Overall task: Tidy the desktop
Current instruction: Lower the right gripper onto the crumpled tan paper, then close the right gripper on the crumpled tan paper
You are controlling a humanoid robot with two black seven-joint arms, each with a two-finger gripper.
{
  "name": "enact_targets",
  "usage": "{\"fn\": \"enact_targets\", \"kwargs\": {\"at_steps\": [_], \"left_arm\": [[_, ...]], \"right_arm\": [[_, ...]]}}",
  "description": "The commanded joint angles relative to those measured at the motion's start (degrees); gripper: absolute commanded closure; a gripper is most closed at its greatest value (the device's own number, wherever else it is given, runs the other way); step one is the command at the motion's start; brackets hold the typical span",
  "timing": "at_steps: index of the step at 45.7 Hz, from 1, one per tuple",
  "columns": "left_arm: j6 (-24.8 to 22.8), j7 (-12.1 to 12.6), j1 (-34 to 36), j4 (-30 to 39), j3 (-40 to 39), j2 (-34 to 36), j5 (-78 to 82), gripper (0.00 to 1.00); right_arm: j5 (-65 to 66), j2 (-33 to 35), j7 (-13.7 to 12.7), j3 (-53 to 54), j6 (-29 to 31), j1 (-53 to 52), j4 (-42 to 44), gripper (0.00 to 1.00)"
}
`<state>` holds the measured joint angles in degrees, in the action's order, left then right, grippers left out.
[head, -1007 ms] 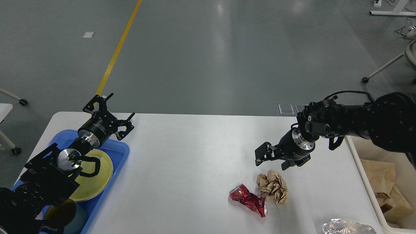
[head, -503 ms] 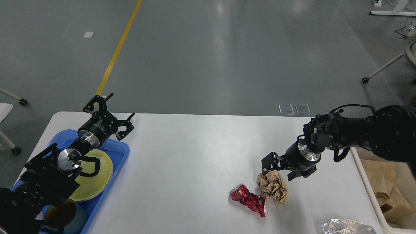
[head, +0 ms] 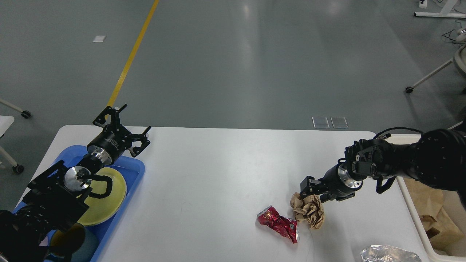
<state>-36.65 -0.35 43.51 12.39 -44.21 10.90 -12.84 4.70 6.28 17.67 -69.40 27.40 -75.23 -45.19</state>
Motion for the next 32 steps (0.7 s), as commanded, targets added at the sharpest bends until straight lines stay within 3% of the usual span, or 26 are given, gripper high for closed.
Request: {"fn": "enact_targets", "kwargs": {"at_steps": [1, 3, 6, 12, 32], "left_arm": [[0.0, 0.0, 0.0, 0.0, 0.0, 0.0, 0.01, 0.04], [0.0, 0.0, 0.0, 0.0, 0.0, 0.0, 0.01, 0.04], [0.0, 0.0, 0.0, 0.0, 0.0, 0.0, 0.01, 0.04], [0.0, 0.0, 0.0, 0.0, 0.0, 0.0, 0.01, 0.04], [0.0, 0.0, 0.0, 0.0, 0.0, 0.0, 0.01, 0.04]], "right_arm": [[0.04, 0.05, -0.09, -0.29, 0.19, -0.09, -0.07, 0.53], [0.04, 0.05, -0.09, -0.38, 0.46, -0.09, -0.16, 0.65], [0.04, 0.14, -0.09, -0.38, 0.81, -0.18, -0.25, 0.74], [0.13, 0.22, -0.09, -0.47, 1.51, -0.53, -0.51, 1.0], [0.13, 0.14, -0.09, -0.47, 3.62, -1.67, -0.16, 1.0]]}}
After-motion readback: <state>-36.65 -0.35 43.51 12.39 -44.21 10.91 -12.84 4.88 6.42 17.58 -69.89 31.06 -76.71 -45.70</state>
